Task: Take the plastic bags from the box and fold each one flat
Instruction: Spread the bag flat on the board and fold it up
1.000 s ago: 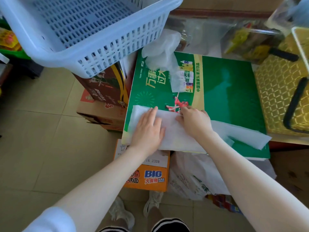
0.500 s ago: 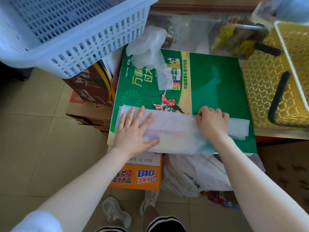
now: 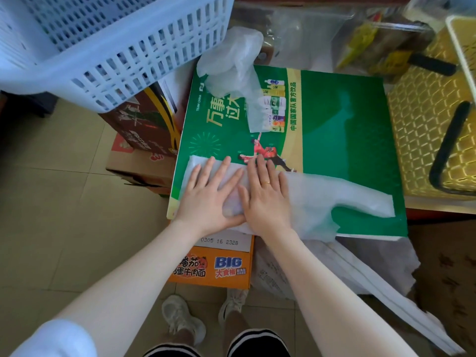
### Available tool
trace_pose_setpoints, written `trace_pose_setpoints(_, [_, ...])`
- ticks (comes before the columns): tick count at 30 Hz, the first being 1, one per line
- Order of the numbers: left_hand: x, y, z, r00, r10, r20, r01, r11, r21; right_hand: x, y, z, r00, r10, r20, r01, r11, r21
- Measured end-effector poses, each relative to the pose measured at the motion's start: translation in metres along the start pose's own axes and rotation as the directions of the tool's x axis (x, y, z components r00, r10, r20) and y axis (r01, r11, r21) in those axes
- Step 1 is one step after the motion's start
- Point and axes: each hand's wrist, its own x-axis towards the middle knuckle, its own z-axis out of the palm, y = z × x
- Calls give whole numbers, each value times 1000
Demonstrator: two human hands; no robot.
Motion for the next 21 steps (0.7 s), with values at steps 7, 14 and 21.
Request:
trace_pose_setpoints(7, [0, -2, 0, 1000, 0, 18, 0, 1000, 14, -22, 52, 0, 977, 164, -135, -175, 982, -76])
trace_pose_setpoints(14, [0, 0, -6, 997, -11, 75, 8, 999, 31, -52, 109, -17, 946, 314, -83, -319, 945, -72])
trace_pose_setpoints(21, [1, -1, -8, 993, -17, 118, 12, 999, 44, -35, 102, -47, 971, 234, -40, -236, 970, -65])
